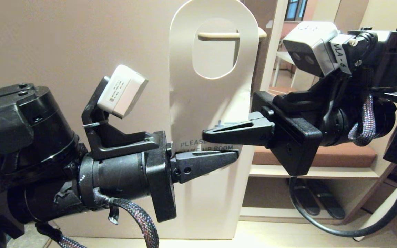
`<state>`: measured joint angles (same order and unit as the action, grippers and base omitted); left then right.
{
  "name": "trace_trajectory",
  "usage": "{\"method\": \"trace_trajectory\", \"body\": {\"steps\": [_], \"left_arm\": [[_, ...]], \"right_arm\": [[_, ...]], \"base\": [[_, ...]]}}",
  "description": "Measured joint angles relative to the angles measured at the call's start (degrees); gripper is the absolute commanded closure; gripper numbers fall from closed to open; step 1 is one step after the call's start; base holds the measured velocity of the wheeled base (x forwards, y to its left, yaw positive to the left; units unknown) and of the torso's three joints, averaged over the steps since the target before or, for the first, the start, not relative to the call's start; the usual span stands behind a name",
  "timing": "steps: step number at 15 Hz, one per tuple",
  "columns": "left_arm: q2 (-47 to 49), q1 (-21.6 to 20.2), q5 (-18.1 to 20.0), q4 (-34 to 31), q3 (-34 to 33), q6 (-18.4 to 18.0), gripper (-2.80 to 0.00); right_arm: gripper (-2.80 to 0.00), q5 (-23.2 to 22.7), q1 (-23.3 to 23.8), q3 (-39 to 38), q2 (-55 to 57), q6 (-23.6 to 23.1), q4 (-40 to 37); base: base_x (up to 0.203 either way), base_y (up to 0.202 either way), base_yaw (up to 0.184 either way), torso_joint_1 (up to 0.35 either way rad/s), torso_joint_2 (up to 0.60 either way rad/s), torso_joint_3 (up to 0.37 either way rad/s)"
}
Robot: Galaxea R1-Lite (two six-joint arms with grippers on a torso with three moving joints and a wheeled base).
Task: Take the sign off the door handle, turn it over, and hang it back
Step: Hand it to the other hand
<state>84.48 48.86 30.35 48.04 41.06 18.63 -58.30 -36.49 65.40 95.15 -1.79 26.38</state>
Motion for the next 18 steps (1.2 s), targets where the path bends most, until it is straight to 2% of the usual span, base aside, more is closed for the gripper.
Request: {"method": "trace_trajectory", "body": {"steps": [1, 2, 10, 14, 18], "left_arm": [[-0.1, 0.1, 0.0, 0.0, 0.0, 0.0, 0.0], [-0.1, 0.1, 0.0, 0.0, -0.1, 0.0, 0.0], [-1.5, 0.3, 0.2, 0.1, -2.0, -0.1, 0.0], [-3.4, -0.1, -0.1, 0.1, -5.5, -0.1, 0.0], [-6.4, -3.9, -0.2, 0.0, -9.7, -0.2, 0.0]], "right_arm": [[0.0, 0.0, 0.0, -0.1, 0.0, 0.0, 0.0], [-2.8, 0.0, 0.0, -0.1, 0.0, 0.0, 0.0], [-2.8, 0.4, 0.1, -0.6, 0.1, -0.2, 0.1], [-2.8, 0.4, 0.3, -0.6, 0.0, -0.1, 0.1], [-2.8, 0.4, 0.3, -1.9, -1.0, -0.1, 0.1]], "base": [[0.0, 0.0, 0.0, 0.0, 0.0, 0.0], [0.0, 0.0, 0.0, 0.0, 0.0, 0.0], [0.0, 0.0, 0.0, 0.0, 0.0, 0.0], [0.0, 0.0, 0.0, 0.0, 0.0, 0.0], [0.0, 0.0, 0.0, 0.0, 0.0, 0.0]]}}
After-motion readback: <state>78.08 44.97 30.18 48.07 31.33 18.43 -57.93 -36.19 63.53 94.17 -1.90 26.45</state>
